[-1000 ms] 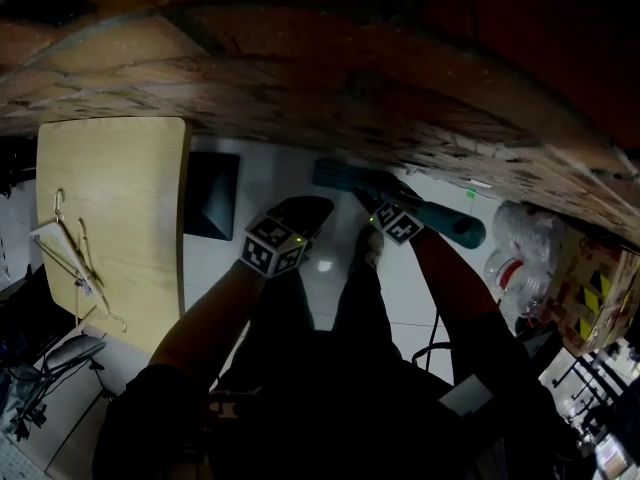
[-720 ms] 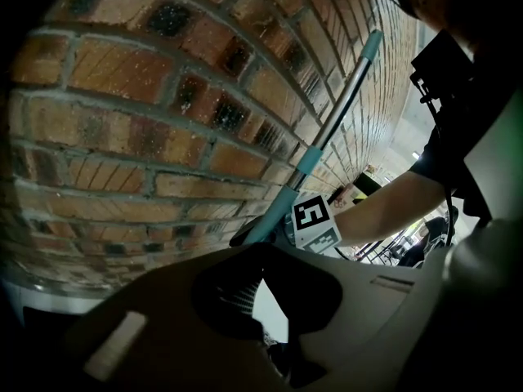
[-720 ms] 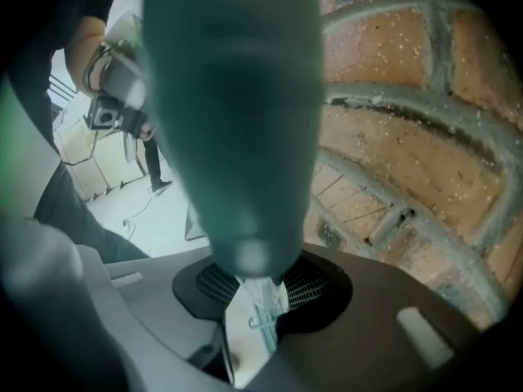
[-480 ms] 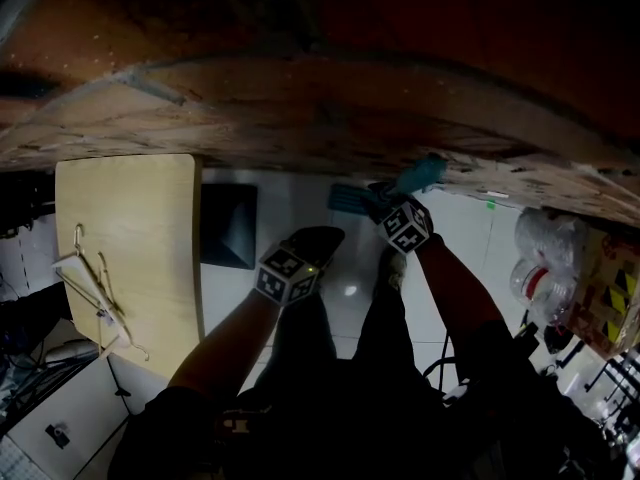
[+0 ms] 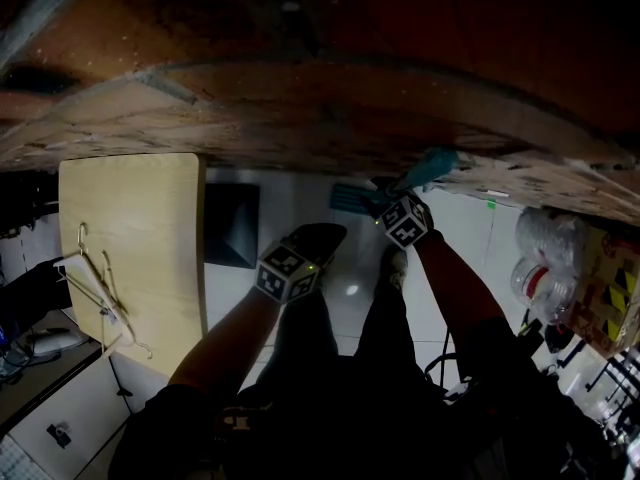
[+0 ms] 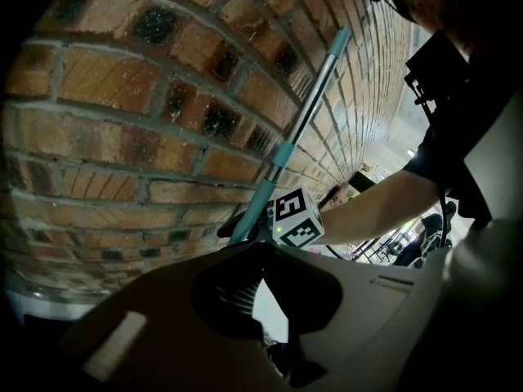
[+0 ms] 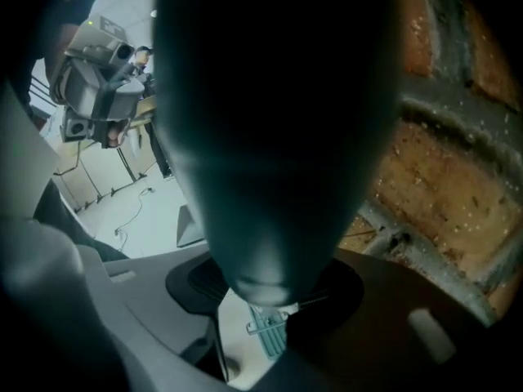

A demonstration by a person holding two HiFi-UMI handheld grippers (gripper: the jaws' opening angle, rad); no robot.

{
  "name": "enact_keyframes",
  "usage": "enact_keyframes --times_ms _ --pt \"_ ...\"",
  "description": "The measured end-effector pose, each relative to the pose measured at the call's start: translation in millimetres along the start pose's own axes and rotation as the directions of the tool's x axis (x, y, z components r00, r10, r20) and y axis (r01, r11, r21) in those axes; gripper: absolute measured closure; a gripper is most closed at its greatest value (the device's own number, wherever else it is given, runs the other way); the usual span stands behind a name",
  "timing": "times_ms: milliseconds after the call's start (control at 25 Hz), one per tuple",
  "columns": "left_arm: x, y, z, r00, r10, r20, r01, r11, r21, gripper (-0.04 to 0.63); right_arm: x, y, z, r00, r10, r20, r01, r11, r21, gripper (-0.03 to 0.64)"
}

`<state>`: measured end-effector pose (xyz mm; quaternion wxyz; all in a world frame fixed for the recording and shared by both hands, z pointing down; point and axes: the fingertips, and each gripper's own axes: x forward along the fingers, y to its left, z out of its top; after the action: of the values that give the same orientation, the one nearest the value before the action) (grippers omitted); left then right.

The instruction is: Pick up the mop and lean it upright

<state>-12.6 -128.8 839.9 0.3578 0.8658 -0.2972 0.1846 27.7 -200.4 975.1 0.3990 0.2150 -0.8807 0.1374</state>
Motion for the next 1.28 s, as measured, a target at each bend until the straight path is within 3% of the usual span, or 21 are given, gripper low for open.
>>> enact_keyframes --times_ms 440,1280 --pt "-7 -3 14 1.0 0.007 0.018 -0.008 0.999 0.032 0.594 -7 -7 -7 1.0 -0.023 -0.007 0.024 0.999 0.048 0.351" --pt "-18 -11 39 0.999 0.011 0.041 -0.013 0.999 0.049 0.594 -51 -11 -26 0.996 -0.081 -0.043 0.087 0.986 0.141 0.33"
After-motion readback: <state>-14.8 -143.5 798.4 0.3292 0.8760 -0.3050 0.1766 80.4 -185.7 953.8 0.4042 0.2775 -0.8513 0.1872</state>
